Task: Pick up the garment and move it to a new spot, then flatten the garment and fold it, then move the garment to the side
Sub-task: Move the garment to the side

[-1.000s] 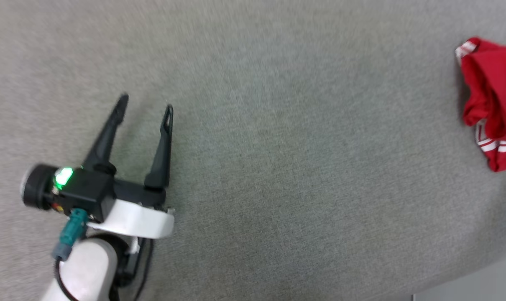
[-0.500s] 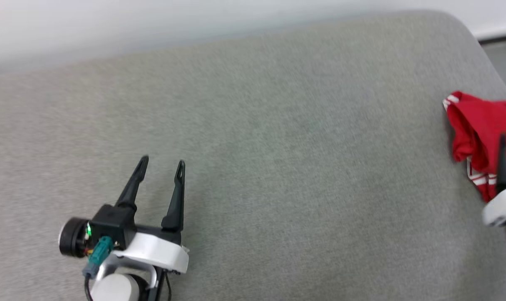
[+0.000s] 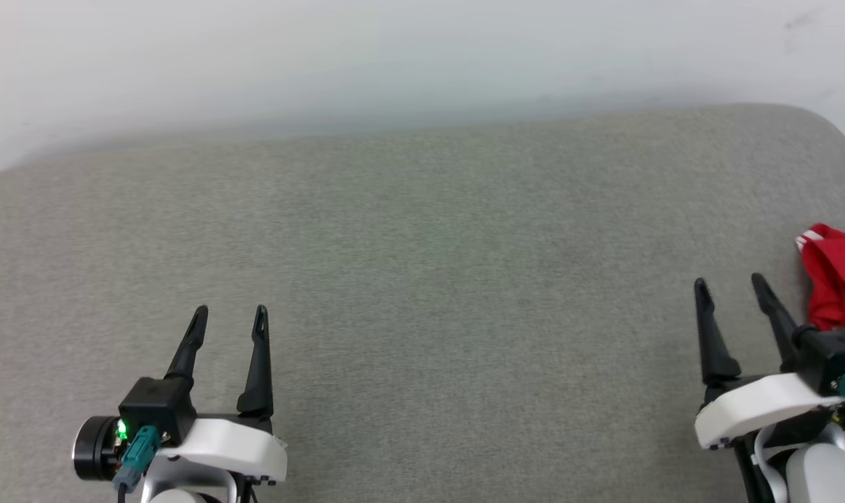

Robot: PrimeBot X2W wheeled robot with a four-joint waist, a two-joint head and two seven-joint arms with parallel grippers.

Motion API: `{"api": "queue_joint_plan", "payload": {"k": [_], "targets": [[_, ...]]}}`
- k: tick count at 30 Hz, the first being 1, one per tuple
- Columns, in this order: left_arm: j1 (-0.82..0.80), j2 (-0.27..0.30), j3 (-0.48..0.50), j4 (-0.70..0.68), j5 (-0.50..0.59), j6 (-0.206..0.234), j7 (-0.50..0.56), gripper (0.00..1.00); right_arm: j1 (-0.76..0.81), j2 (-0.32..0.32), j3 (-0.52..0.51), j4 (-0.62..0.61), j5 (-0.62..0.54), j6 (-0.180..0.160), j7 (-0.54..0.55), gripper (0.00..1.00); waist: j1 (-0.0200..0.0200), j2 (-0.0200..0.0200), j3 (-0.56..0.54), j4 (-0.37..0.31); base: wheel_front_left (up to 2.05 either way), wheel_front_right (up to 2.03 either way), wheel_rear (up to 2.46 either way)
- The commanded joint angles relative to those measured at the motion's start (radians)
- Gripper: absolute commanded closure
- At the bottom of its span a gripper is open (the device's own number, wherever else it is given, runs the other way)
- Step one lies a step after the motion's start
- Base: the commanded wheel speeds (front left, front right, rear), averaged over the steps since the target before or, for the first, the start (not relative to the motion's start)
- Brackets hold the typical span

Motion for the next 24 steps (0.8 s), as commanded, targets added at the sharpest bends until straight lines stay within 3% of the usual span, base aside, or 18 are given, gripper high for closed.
{"api": "queue_joint_plan", "payload": {"k": [1,8,24], "targets": [[0.022,0.004,0.005,0.005,-0.005,0.006,-0.005,0.0,0.027,0.01,0.01,-0.028,0.003,-0.002,0.011,0.0,0.0002,-0.0001,-0.019,0.029,0.0,0.0,0.0],[0.065,0.016,0.025,0.038,-0.012,0.016,-0.015,0.0,0.112,0.03,0.051,-0.171,0.008,-0.002,0.06,0.0,0.0002,-0.0001,-0.074,0.062,0.0,0.0,0.0],[0.132,0.02,0.005,0.072,-0.024,0.015,-0.017,0.0,0.314,0.044,0.06,-0.378,0.042,-0.001,0.162,0.0,0.0002,-0.0001,-0.158,0.051,0.0,0.0,0.0]]}}
